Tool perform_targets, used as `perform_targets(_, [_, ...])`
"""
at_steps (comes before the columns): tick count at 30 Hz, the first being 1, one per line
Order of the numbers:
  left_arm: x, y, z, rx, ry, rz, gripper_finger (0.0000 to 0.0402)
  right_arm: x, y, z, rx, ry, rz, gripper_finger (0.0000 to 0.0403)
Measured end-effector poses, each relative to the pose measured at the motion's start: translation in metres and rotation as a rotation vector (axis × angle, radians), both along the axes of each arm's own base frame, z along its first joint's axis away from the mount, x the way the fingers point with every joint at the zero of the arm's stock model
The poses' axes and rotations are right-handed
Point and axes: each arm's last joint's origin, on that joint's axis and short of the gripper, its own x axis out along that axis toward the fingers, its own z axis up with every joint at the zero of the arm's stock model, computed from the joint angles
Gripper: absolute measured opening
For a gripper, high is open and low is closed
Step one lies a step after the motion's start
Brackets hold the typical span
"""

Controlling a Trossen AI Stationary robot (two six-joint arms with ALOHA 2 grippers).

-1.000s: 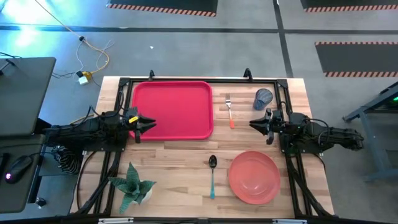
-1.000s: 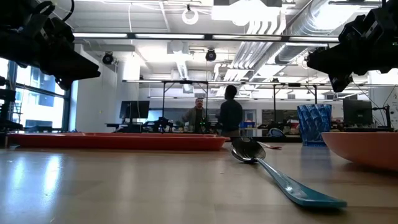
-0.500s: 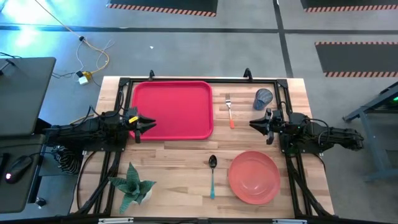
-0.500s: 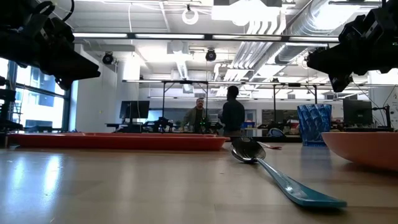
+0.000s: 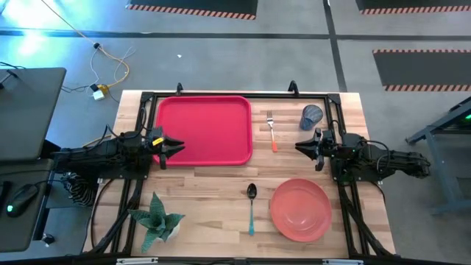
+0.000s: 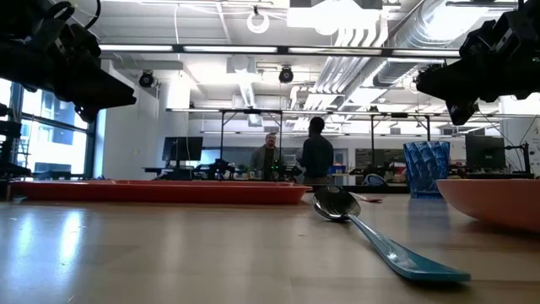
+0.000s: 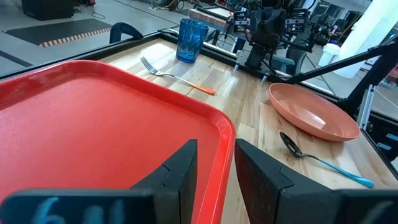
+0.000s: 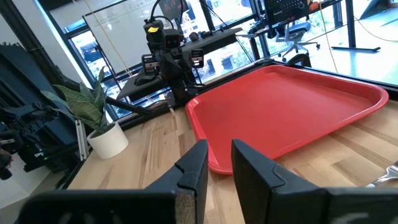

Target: Pick and place plate/cup/fork/spoon on tray

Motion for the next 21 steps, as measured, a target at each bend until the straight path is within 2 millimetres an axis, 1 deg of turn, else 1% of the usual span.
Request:
perform_targets(7, [0.0,0.0,0.001,-0.086,-0.028,0.018,0.0097,0.0,0.0,0.0,0.009,-0.002,-0.001,0.0062])
perform_targets(13, [0.0,0.0,0.001,-0.258,-0.067,0.055,0.0097,0.0,0.0,0.001,0.079,-0.02,-0.006,0.0062])
perform_targets(16, [0.0,0.0,0.001,-0.339,-0.085,0.071,0.0097,0.0,-0.001,0.004,0.129,-0.065,-0.024,0.0062])
perform_targets(19, [0.0,0.0,0.002,-0.42,-0.111,0.087,0.0097,-0.001,-0.002,0.012,0.194,-0.151,-0.049,0.0062])
perform_targets(21, [0.0,0.0,0.002,-0.442,-0.118,0.091,0.0097,-0.001,-0.002,0.017,0.205,-0.21,-0.067,0.0062])
